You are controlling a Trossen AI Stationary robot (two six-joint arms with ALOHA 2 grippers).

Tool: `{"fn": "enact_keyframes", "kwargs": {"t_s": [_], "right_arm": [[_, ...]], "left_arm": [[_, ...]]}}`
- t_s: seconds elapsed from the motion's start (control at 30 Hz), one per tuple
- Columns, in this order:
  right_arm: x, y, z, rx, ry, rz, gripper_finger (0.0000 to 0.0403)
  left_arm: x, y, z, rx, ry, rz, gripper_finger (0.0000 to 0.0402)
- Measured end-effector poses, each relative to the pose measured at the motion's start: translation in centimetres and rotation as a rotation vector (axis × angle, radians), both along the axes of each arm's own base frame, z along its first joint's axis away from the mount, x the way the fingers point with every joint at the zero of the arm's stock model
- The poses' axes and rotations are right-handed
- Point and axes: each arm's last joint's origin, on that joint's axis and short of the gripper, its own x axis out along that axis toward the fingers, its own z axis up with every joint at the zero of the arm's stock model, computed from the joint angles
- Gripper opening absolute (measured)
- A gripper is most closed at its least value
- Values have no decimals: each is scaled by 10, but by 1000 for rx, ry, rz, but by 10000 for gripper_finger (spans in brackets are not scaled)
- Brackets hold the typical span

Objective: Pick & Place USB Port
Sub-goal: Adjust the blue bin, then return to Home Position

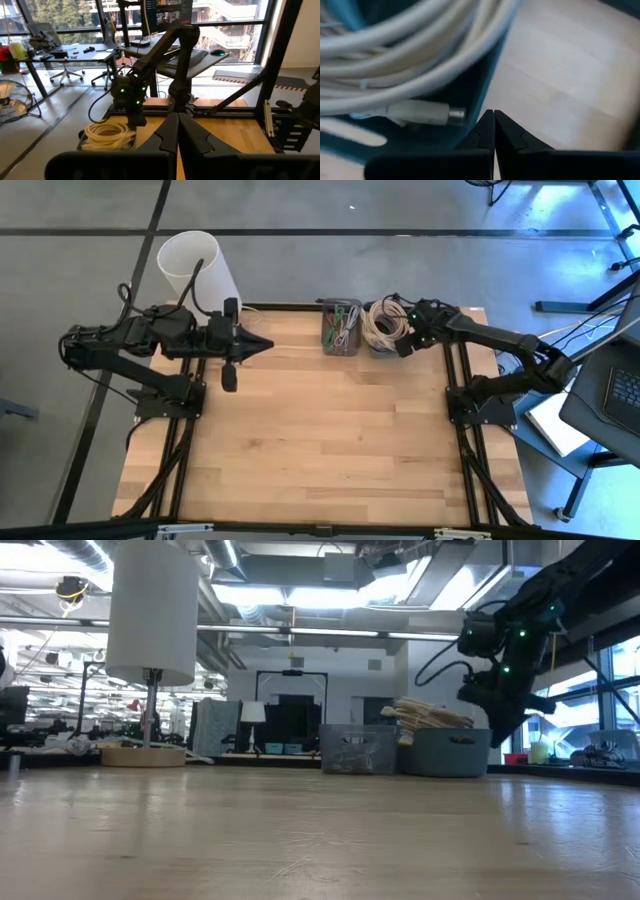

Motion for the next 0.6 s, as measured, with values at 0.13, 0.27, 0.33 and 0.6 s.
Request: {"fn": "enact_keyframes", "kwargs": {"t_s": [0.13,0.27,0.33,0.6], "right_arm": [[9,1,3,-13,-88,11,0],[9,2,3,-11,-83,13,0],[6,3,4,-38,-35,-8,0],[-9,23,85,-411,-138,-62,0]], "left_arm": [[-2,-1,1,5,-4,-3,2],[-2,0,1,5,-6,-1,3],[-2,0,0,6,0,-1,2],[-3,1,-4,-1,49,35,2]]}}
